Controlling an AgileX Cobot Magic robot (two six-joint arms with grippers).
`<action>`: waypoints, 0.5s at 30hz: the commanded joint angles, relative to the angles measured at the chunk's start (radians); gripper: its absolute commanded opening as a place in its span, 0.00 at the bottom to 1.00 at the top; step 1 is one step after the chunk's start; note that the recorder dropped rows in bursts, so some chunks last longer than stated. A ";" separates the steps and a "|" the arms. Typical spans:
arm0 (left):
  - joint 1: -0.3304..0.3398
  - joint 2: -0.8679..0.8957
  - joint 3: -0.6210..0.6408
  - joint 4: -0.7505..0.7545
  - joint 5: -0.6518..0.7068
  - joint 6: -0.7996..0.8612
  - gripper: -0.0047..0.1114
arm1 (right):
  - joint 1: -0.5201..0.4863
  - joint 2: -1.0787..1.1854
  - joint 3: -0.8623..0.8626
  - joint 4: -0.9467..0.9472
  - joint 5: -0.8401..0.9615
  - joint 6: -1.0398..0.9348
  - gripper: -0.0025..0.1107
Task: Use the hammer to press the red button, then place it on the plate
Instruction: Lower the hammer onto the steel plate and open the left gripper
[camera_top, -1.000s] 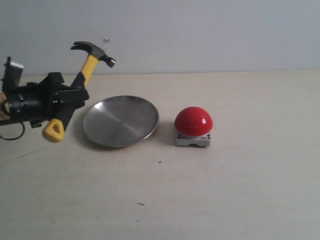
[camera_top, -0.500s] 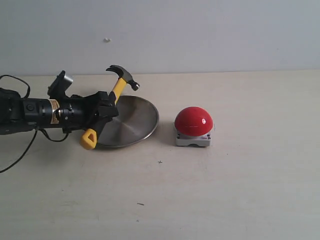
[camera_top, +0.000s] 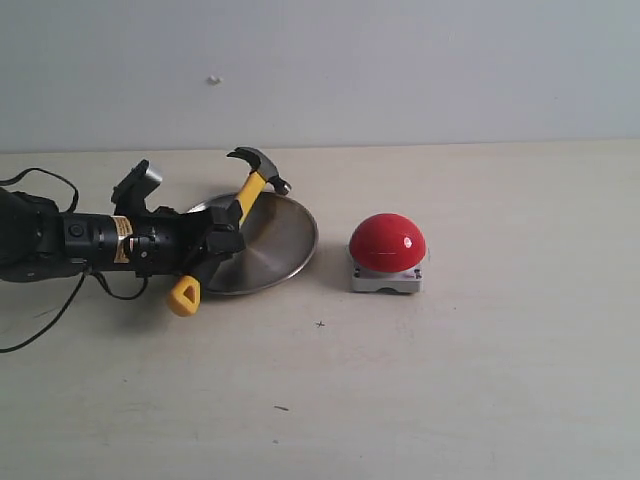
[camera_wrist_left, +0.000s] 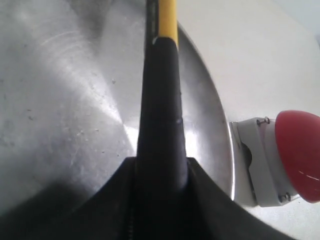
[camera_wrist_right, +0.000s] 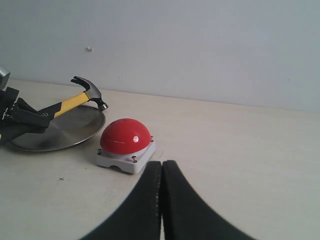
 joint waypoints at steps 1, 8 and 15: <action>-0.003 -0.019 -0.008 0.002 -0.035 0.012 0.31 | 0.003 -0.007 0.004 0.003 -0.002 0.002 0.02; 0.003 -0.027 -0.008 0.013 -0.030 -0.008 0.41 | 0.003 -0.007 0.004 0.003 -0.002 0.002 0.02; 0.036 -0.052 -0.008 0.087 -0.006 -0.042 0.57 | 0.003 -0.007 0.004 0.003 -0.002 0.002 0.02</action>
